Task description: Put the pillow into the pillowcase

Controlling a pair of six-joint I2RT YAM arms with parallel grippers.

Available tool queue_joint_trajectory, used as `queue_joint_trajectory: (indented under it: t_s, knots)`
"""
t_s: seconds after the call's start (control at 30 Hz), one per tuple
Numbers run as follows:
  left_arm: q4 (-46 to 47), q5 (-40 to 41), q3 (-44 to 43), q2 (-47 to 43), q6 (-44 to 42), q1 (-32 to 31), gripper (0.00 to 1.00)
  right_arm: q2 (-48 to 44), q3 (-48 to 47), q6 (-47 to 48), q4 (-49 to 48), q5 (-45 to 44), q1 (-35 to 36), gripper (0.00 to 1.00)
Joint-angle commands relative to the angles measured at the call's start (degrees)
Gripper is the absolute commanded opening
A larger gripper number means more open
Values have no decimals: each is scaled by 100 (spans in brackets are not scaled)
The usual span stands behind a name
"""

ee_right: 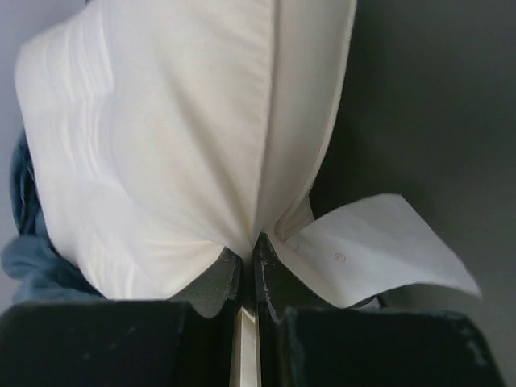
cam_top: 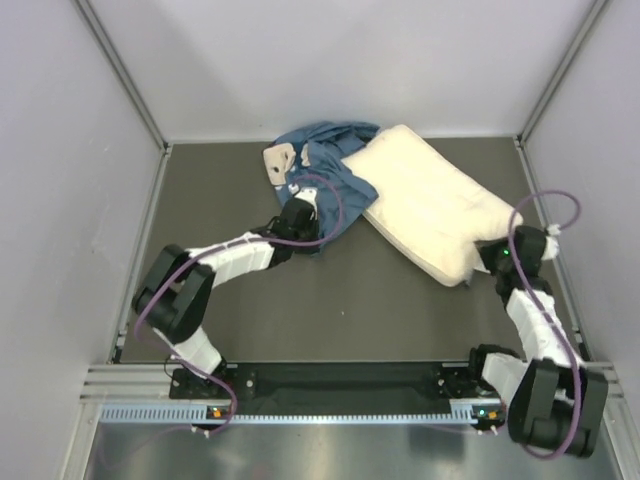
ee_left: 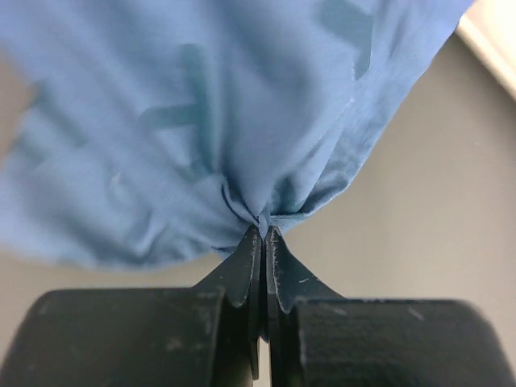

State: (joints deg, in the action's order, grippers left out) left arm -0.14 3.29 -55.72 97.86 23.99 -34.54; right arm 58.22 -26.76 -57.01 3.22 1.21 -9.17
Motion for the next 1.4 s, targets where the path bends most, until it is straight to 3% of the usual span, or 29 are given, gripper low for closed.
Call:
queue_joint_trajectory:
  t_s: [0.0,0.13,0.37,0.57,0.67,0.7,0.73,0.77,0.8,0.83,0.9,1.03,1.1,1.17,1.23,1.37]
  knots:
    - [-767,760,289,-1022,202,70,0,-1001,-128,-73,459,-200,-987,0]
    - [-1503,1514,895,-2206,649,386,0,-1953,-66,-196,1257,-936,-1421,0]
    - [-2121,1658,1441,-3535,800,1502,0,-3272,66,-705,2075,-1922,-1500,0]
    - [-2578,2236,1529,-4161,897,1846,0,-3721,66,-759,2279,-1941,-1500,0]
    - [-2710,2562,1547,-4486,994,1855,0,-3608,206,-506,2026,-1424,-1491,0]
    - [-2737,2658,1547,-4556,1002,1855,0,-3528,276,-408,1737,-1022,-1491,4]
    - [-2745,2712,1573,-4714,1037,1855,0,-3423,407,-189,1543,-765,-1491,15]
    - [-2728,2773,1591,-4793,1038,1864,0,-3152,452,109,1245,-406,-1500,31]
    - [-2702,2808,1608,-4855,1038,1864,0,-2976,453,399,998,276,-1500,58]
    - [-2763,2896,1582,-4943,1046,1864,0,-2809,287,715,1005,431,-1483,97]
    - [-2859,2940,1512,-5005,1047,1872,3,-2509,111,972,1013,660,-1395,100]
    - [-3079,2941,1223,-5023,889,1872,26,-2587,-477,1735,1250,258,-1184,100]
    - [-3097,2800,1161,-5023,880,1864,53,-2535,-750,2008,1602,-94,-974,100]
    - [-3071,2468,1099,-5005,941,1864,64,-2203,-1067,2650,1497,202,-667,100]
    - [-3071,2326,1003,-4857,1011,1864,69,-1842,-1461,2966,1602,326,-324,100]
    - [-3062,2159,879,-4549,1038,1811,72,-929,-2016,3214,1892,-936,1508,100]
